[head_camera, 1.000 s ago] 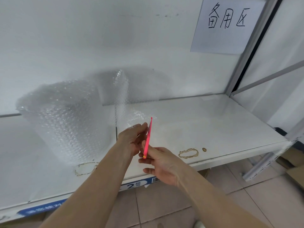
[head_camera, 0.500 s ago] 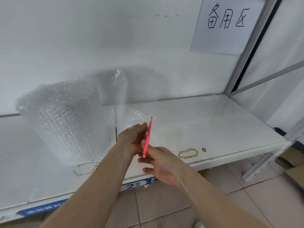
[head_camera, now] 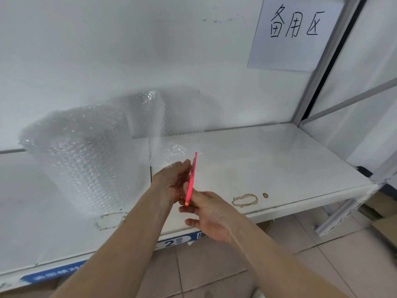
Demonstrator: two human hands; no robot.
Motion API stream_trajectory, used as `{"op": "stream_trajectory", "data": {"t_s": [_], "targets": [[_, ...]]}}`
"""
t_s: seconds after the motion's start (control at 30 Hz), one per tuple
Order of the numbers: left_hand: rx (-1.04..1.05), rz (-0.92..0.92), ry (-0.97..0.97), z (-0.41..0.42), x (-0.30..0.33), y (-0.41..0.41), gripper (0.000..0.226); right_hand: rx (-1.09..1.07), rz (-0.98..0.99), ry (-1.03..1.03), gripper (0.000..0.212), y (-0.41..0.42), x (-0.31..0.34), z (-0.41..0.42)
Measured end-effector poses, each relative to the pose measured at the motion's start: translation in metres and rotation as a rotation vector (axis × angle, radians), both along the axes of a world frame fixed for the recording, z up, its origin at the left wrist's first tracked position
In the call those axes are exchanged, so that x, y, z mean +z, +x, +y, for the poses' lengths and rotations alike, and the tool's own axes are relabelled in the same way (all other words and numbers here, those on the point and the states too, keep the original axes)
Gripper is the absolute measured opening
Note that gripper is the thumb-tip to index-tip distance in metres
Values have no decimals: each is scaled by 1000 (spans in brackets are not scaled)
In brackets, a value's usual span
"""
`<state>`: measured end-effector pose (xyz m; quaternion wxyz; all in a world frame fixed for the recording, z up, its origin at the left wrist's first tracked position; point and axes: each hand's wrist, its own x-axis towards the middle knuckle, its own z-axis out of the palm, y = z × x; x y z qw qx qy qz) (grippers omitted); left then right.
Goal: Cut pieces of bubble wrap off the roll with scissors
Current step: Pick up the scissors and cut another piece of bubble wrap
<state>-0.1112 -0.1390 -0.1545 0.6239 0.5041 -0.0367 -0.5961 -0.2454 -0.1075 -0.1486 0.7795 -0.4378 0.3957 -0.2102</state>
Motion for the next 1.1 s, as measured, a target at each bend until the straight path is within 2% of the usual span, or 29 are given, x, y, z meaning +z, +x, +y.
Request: {"op": "stream_trajectory", "data": {"t_s": [0.13,0.2,0.33,0.47,0.77,0.83,0.97,1.1], "targets": [[16,2,-1,1,1,2,22,-13,5,-5,35,-1,-3,-1],[30,-5,-6,1,1,2,24,-19,7,-3,31,-1,-4,0],[21,-6,-10,1,1,2,33,-18,3,-4,33,-1,-2,0],[3,13,7,4,3,1,26,-13,9,-18,37,0,1,-1],[3,47,27,10,12,0,17,-47,-3,-32,28,0,4,-4],[14,80,8,11,16,-2,14,-51,1,-29,27,0,4,-3],[103,203,-44,9,21,-3,27,-45,9,-37,27,1,3,2],[95,120,-53,3,20,-4,18,-38,15,-45,29,3,1,3]]}}
